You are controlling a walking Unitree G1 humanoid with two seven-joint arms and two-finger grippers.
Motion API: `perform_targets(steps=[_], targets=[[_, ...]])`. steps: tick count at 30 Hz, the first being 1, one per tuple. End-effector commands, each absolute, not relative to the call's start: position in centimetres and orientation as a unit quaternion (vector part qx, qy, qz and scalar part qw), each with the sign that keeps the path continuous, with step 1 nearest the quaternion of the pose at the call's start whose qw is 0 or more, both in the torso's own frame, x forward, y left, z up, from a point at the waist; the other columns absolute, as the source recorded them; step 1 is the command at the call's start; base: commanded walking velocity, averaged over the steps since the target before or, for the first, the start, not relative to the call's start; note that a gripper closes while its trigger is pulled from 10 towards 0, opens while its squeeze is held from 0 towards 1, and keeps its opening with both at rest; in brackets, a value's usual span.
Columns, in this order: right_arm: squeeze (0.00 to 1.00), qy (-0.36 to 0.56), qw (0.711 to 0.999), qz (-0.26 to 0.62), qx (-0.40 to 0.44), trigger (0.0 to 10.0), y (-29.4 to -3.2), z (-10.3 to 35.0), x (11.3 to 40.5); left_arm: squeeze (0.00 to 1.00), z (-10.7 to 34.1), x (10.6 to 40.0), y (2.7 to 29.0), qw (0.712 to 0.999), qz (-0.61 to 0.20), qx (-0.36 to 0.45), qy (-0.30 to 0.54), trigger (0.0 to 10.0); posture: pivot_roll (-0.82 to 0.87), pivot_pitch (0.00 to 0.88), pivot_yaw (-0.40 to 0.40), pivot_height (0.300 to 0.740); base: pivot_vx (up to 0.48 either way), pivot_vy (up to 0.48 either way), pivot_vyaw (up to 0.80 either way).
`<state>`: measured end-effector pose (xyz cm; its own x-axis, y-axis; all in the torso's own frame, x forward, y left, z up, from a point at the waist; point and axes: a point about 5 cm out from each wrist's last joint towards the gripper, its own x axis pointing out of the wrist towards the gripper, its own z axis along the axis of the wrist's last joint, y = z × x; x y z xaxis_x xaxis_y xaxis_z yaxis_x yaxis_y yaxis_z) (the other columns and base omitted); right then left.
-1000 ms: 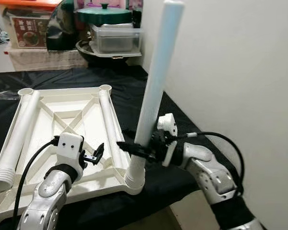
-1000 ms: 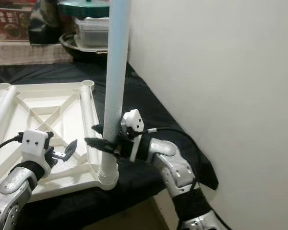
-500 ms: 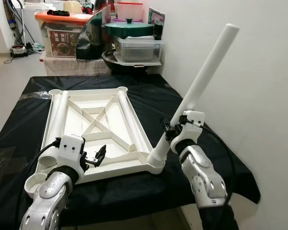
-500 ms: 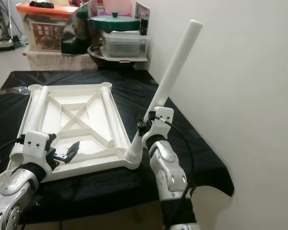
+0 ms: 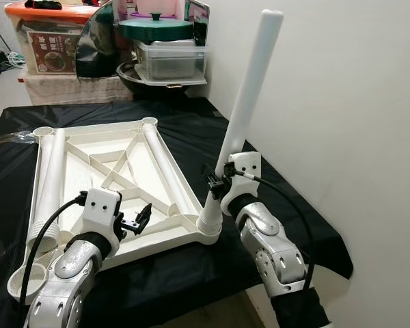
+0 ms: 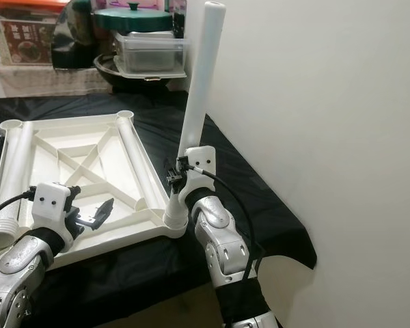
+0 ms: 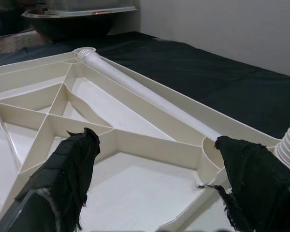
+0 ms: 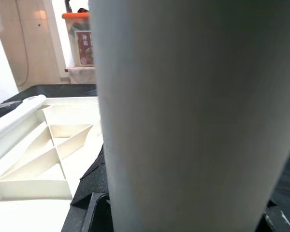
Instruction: Building children table
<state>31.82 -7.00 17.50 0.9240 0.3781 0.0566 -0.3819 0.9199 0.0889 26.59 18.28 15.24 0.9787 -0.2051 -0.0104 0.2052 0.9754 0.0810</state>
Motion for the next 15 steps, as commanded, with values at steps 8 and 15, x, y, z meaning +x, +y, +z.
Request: perform_targets(steps=[8,15], targets=[[0.0,-0.023,0.951,0.292,0.1,10.0,-6.5,19.7,32.0,0.0,15.0,26.6,18.3,0.993,-0.112,0.044,0.012,10.0,0.1,0.0,-0.109,0.74,0.0,0.0,0.0],[0.0,-0.088,0.911,0.319,0.245,10.0,-9.4,27.3,34.3,0.0,15.5,26.8,18.1,0.99,-0.133,0.039,0.001,10.0,0.09,0.0,-0.104,0.74,0.0,0.0,0.0]])
